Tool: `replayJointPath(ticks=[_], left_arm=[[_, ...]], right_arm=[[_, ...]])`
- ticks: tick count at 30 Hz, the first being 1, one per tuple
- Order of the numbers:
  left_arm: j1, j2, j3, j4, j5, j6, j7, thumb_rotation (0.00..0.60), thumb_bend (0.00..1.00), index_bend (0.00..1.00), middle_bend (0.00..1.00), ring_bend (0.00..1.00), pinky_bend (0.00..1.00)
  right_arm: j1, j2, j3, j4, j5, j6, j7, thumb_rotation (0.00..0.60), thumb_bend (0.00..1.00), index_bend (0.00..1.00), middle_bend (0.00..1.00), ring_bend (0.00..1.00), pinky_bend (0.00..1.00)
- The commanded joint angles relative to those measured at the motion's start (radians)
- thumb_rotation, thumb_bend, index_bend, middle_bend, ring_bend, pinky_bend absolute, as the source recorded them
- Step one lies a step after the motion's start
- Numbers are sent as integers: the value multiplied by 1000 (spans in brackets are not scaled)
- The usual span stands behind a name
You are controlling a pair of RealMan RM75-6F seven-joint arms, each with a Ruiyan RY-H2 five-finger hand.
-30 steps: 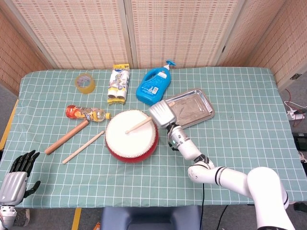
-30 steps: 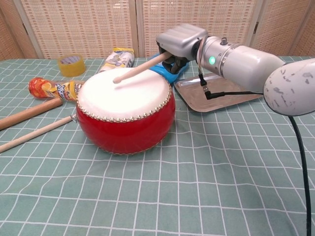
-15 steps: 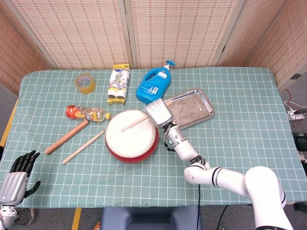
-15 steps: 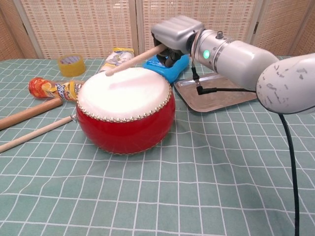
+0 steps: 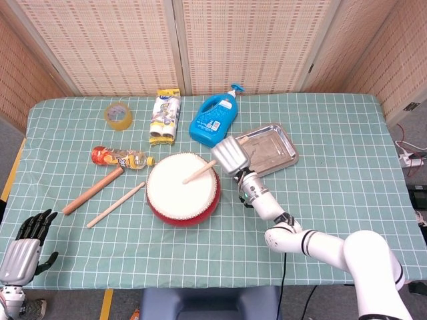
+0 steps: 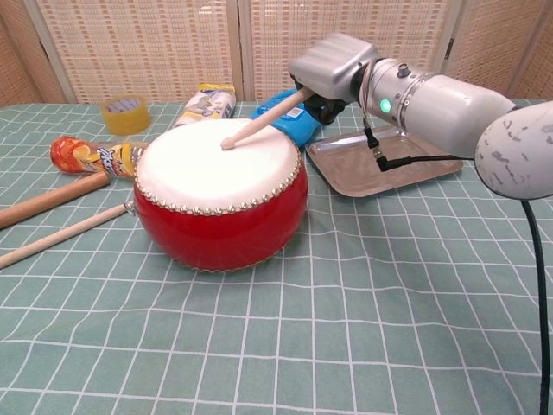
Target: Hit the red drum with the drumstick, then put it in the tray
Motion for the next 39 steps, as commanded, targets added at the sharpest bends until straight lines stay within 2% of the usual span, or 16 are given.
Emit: replayJointPath(ticks=[1,4,7,11,16,19,22,26,29,32,35,39], left_arm=[[1,0,-1,1,-1,2,-2,600,252,25,0,0,0],[2,0,-1,2,0,5,-5,600,252,25,0,0,0],[1,-2,1,4,2,4,-6,600,252,24,0,0,0],[0,-3,0,4,2,2,-5,600,252,25,0,0,0],[-2,-4,0,5,1,0,-3,600,252,25,0,0,0],[-2,-4,0,4,-1,-3,-1,600,252,25,0,0,0],[-3,-2,2,3,-2,-7,1,600,252,25,0,0,0],[-3,-3,1,3,-3,-6,1,600,253,24,0,0,0],[-3,-4,1,4,-2,-5,-1,600,254,24,0,0,0],[-4,-5,1,6,-3,-6,-2,600,252,24,0,0,0],[-5,-7,2,7,-2,-9,-2,600,252,24,0,0,0],[-6,-8,2,9,-4,-12,-1,600,251,25,0,0,0]], right_arm=[[-5,3,40,-33,-12,40,83,600,846,1000,1000,1000,1000],[-17,12,88,-75,-27,80,197,600,845,1000,1000,1000,1000],[-25,25,108,-101,-25,84,256,600,845,1000,1000,1000,1000],[-28,28,77,-86,-25,57,234,600,845,1000,1000,1000,1000],[-24,14,15,-42,-1,-4,143,600,845,1000,1000,1000,1000],[-20,11,6,-33,16,-16,105,600,845,1000,1000,1000,1000],[-19,15,31,-49,13,10,125,600,846,1000,1000,1000,1000],[-25,24,89,-89,-34,79,256,600,845,1000,1000,1000,1000],[-26,31,100,-92,-55,95,295,600,846,1000,1000,1000,1000],[-27,32,78,-83,-49,67,274,600,846,1000,1000,1000,1000],[-25,29,29,-62,-32,10,210,600,846,1000,1000,1000,1000],[-19,27,-4,-45,9,-44,133,600,846,1000,1000,1000,1000]])
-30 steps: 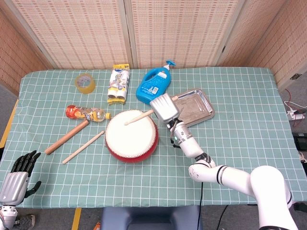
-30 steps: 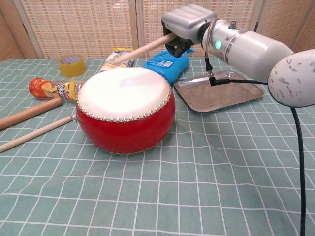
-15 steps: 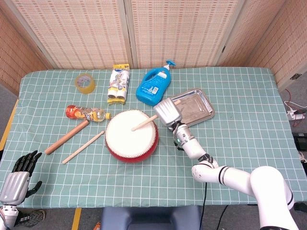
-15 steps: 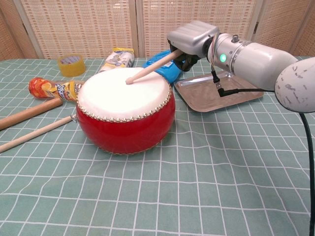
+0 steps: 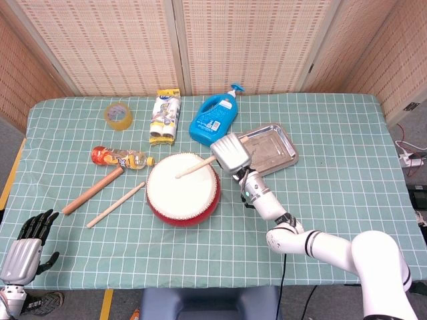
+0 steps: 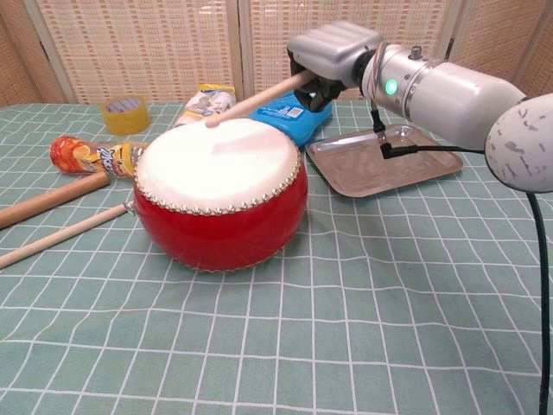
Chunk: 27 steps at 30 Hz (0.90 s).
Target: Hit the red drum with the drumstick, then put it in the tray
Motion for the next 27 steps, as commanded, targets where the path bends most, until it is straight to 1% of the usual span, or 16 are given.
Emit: replayJointPath(ticks=[1,4,7,10,14,18,21,23,24,27], left_arm=[[0,0,0,1,-1,-1,1,600,251,25,0,0,0],[0,-1,-1,1,-2,-1,1,600,252,24,0,0,0],[0,-2,-2,3,-1,4,-1,600,251,24,0,0,0],[1,-3,-3,4,-2,6,-3,600,251,24,0,0,0],[1,-4,-2,5,-1,4,-3,600,252,24,0,0,0],[0,-5,-2,6,-2,3,-4,600,251,24,0,0,0],[1,-5,-2,7,-4,2,-4,600,250,24,0,0,0],[2,-5,-2,8,-5,3,-6,600,250,25,0,0,0],[2,-5,-2,8,-6,4,-6,600,250,24,0,0,0],[3,-4,-3,7,-5,6,-3,600,250,24,0,0,0]], right_arm=[[7,-2,-36,19,41,-49,-78,600,846,1000,1000,1000,1000],[8,-4,-18,11,40,-20,-71,600,845,1000,1000,1000,1000],[3,-2,29,-13,9,37,19,600,846,1000,1000,1000,1000],[-2,1,53,-23,-24,71,95,600,846,1000,1000,1000,1000],[-3,3,36,-14,-33,54,99,600,845,1000,1000,1000,1000],[-2,-8,-15,16,-8,-8,24,600,845,1000,1000,1000,1000],[1,-12,-43,29,27,-51,-43,600,845,1000,1000,1000,1000],[2,-13,-39,23,39,-47,-60,600,845,1000,1000,1000,1000],[2,-12,-26,14,39,-31,-50,600,845,1000,1000,1000,1000],[-2,-8,17,-15,8,28,22,600,845,1000,1000,1000,1000]])
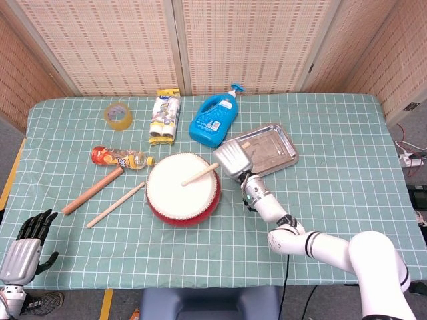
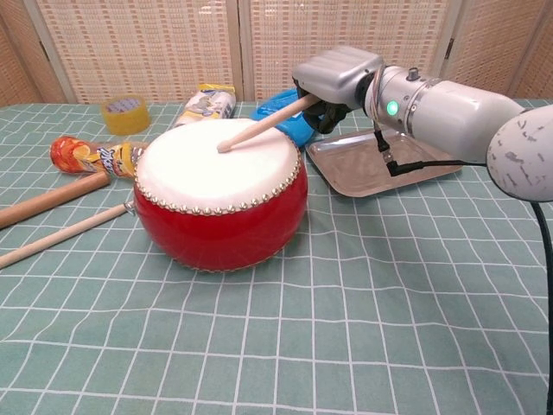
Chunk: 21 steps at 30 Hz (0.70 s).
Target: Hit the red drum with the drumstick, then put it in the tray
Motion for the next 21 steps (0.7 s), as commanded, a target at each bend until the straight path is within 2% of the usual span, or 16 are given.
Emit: replayJointPath(ticks=[1,4,7,10,14,16,18,21], left_arm=[[1,1,-1,-2,1,4,1,600,250,24,0,0,0],[1,2,-2,-5,2,7,1,600,250,24,0,0,0],[0,3,-1,-7,3,6,3,600,250,25,0,0,0],[0,3,-2,-7,2,4,4,600,250,24,0,0,0],[-1,2,-2,-8,2,2,4,600,250,24,0,0,0],[-2,2,-1,-8,2,1,5,600,251,24,0,0,0],[-2,2,-1,-7,3,1,1,600,250,24,0,0,0],[-2,4,-2,-6,3,4,1,600,250,24,0,0,0]], right_arm=[[-4,5,49,-33,-46,74,101,600,845,1000,1000,1000,1000],[-10,11,80,-52,-81,115,188,600,846,1000,1000,1000,1000],[-12,14,85,-45,-99,127,219,600,846,1000,1000,1000,1000],[-13,14,64,-30,-91,98,194,600,845,1000,1000,1000,1000],[-7,10,5,2,-61,23,89,600,846,1000,1000,1000,1000],[-1,16,-19,4,-12,-33,11,600,846,1000,1000,1000,1000],[1,20,-17,-13,15,-32,-25,600,845,1000,1000,1000,1000],[-12,22,17,-44,3,22,32,600,845,1000,1000,1000,1000]])
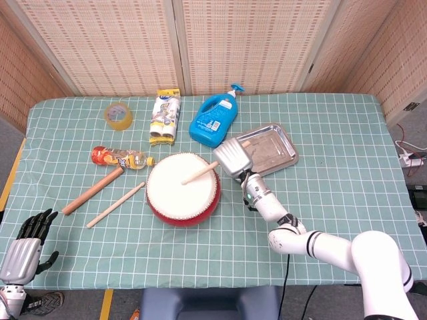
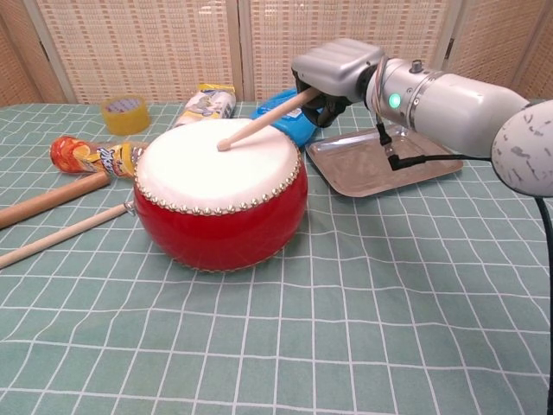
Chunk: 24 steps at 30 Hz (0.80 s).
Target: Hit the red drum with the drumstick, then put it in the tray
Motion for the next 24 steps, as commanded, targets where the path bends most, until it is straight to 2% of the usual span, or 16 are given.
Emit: replayJointPath(ticks=[1,4,7,14,19,24], left_arm=[[0,1,-1,-1,1,2,0,600,250,24,0,0,0],[1,2,-1,-3,5,7,-1,600,250,25,0,0,0],[1,1,0,-4,7,9,-1,600,250,24,0,0,0],[-2,0,-2,-2,9,10,-5,600,251,24,0,0,0],[-7,-6,1,-2,14,1,-3,600,250,24,0,0,0],[-9,-5,1,-10,11,-2,8,600,250,24,0,0,0]], right_arm=[[-12,9,26,-37,-8,49,70,600,845,1000,1000,1000,1000],[-29,21,53,-51,-60,105,173,600,845,1000,1000,1000,1000],[-49,44,77,-60,-56,125,230,600,845,1000,1000,1000,1000],[-123,95,57,-29,3,88,297,600,845,1000,1000,1000,1000],[-184,91,27,52,20,29,430,600,845,1000,1000,1000,1000],[-210,18,1,237,-11,-24,567,600,845,1000,1000,1000,1000]])
